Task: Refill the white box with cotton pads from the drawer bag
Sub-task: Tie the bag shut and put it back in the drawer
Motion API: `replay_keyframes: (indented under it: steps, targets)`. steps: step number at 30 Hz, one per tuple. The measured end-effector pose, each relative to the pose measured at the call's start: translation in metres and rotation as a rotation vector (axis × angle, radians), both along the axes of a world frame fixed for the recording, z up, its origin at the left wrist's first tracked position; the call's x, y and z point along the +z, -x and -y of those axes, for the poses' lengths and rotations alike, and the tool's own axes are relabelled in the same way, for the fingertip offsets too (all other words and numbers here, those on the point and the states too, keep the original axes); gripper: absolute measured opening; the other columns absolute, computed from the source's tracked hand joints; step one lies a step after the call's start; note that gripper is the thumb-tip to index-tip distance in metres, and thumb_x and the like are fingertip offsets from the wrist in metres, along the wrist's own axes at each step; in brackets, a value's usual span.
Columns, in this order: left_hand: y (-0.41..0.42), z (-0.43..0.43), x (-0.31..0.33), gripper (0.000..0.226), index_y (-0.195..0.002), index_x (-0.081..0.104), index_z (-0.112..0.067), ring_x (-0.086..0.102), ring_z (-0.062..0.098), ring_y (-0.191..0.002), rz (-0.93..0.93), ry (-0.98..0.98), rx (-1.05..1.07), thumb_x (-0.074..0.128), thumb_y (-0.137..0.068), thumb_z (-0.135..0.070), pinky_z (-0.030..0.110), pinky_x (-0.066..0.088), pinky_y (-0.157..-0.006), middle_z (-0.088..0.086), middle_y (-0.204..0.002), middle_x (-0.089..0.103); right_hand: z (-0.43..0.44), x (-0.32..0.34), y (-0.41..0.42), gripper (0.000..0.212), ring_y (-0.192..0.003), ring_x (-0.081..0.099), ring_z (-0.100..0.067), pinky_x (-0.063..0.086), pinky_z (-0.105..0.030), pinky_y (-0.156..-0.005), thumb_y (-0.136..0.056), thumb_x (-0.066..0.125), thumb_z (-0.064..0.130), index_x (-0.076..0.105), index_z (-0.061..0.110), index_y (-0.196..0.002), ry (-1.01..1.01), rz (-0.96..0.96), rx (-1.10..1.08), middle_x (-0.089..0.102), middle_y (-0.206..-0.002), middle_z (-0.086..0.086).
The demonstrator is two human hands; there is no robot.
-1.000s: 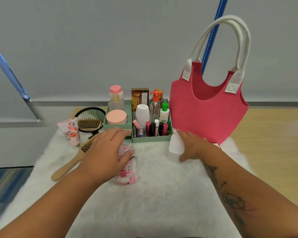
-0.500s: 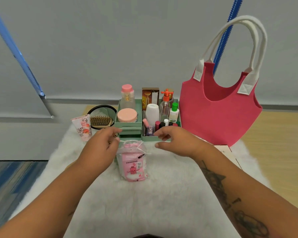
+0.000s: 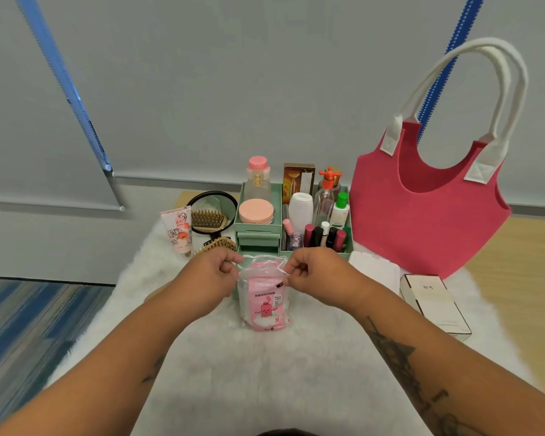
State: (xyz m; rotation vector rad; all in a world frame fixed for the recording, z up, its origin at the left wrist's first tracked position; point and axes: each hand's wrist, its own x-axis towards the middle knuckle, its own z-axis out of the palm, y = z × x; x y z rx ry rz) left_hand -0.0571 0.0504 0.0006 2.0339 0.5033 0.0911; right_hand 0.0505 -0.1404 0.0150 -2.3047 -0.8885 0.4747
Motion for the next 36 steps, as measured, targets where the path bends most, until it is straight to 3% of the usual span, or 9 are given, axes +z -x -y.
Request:
replay_keyframes:
  steps: [2,6,11,14,18,23,26,31,36]
  targets:
    - [0.000,0.002,-0.001,0.035,-0.106,0.055,-0.021,0.059,0.019,-0.066,0.033,0.040,0.005,0.062,-0.082,0.003,0.036,0.051,-0.066,0.018,-0.080,0.067,0.001,-0.001,0.000,0.005,-0.070,0.059,-0.006,0.057,-0.028,-0.075,-0.085,0.071,0.018,0.071,0.017,-0.090,-0.011,-0.011,-0.001,0.068,-0.081,0.004]
    - [0.000,0.004,-0.009,0.040,-0.105,0.052,-0.020,0.058,0.017,-0.063,-0.008,0.164,0.037,0.074,-0.076,-0.005,0.036,0.052,-0.064,0.006,-0.069,0.063,0.005,-0.002,-0.001,0.004,-0.072,0.062,-0.007,0.056,-0.024,-0.073,-0.085,0.072,0.018,0.072,0.017,-0.088,-0.009,-0.056,-0.008,0.070,-0.083,0.003]
    - [-0.002,0.008,-0.008,0.013,-0.095,0.059,-0.001,0.056,0.020,-0.062,-0.044,0.508,0.136,0.046,-0.091,-0.001,0.030,0.054,-0.059,0.014,-0.075,0.057,0.009,-0.001,-0.002,0.002,-0.078,0.065,-0.011,0.056,-0.026,-0.076,-0.085,0.072,0.018,0.072,0.019,-0.085,0.001,-0.059,-0.018,0.072,-0.086,0.003]
    - [-0.003,0.008,-0.009,0.011,-0.088,0.061,-0.002,0.056,0.018,-0.062,-0.041,0.473,0.122,0.054,-0.092,-0.010,0.031,0.054,-0.062,0.012,-0.072,0.058,0.008,0.000,-0.001,0.001,-0.079,0.066,-0.013,0.057,-0.027,-0.075,-0.084,0.072,0.017,0.072,0.018,-0.085,-0.001,-0.069,-0.023,0.073,-0.088,0.000]
    - [-0.003,0.008,-0.012,0.007,-0.087,0.064,-0.003,0.058,0.019,-0.066,-0.036,0.423,0.063,0.063,-0.087,-0.010,0.029,0.055,-0.062,0.013,-0.076,0.061,0.007,0.001,0.001,0.003,-0.074,0.064,-0.009,0.054,-0.020,-0.067,-0.084,0.072,0.018,0.071,0.019,-0.082,0.009,-0.076,-0.016,0.072,-0.085,0.003]
    - [-0.005,0.013,-0.016,0.009,-0.077,0.066,-0.006,0.064,0.019,-0.071,-0.031,0.306,0.037,0.068,-0.084,-0.010,0.034,0.058,-0.075,0.012,-0.081,0.068,0.006,0.003,0.003,0.006,-0.071,0.062,-0.007,0.049,-0.015,-0.060,-0.084,0.072,0.018,0.071,0.020,-0.080,0.013,-0.083,-0.020,0.069,-0.080,0.007]
    - [-0.005,0.010,-0.014,0.014,-0.078,0.063,-0.007,0.066,0.019,-0.074,-0.019,0.314,0.031,0.062,-0.089,-0.016,0.039,0.058,-0.081,0.011,-0.083,0.068,0.008,0.003,0.002,0.003,-0.073,0.064,-0.010,0.055,-0.023,-0.067,-0.085,0.071,0.019,0.072,0.020,-0.082,0.021,-0.084,-0.027,0.071,-0.083,0.004]
    - [-0.001,0.011,-0.008,0.017,-0.081,0.060,-0.008,0.065,0.010,-0.072,0.053,0.316,-0.014,0.055,-0.093,-0.019,0.032,0.057,-0.066,0.001,-0.081,0.067,0.009,0.006,0.002,0.005,-0.071,0.061,-0.008,0.049,-0.018,-0.060,-0.087,0.069,0.019,0.070,0.020,-0.082,0.021,-0.088,-0.025,0.069,-0.082,0.005]
    - [0.001,0.008,-0.009,0.010,-0.096,0.066,-0.005,0.068,0.023,-0.090,0.015,0.369,-0.064,0.060,-0.089,-0.009,0.032,0.058,-0.074,0.010,-0.101,0.069,0.010,0.006,0.001,0.011,-0.071,0.062,-0.009,0.053,-0.021,-0.063,-0.086,0.070,0.020,0.067,0.023,-0.077,0.019,-0.090,-0.026,0.069,-0.081,0.005]
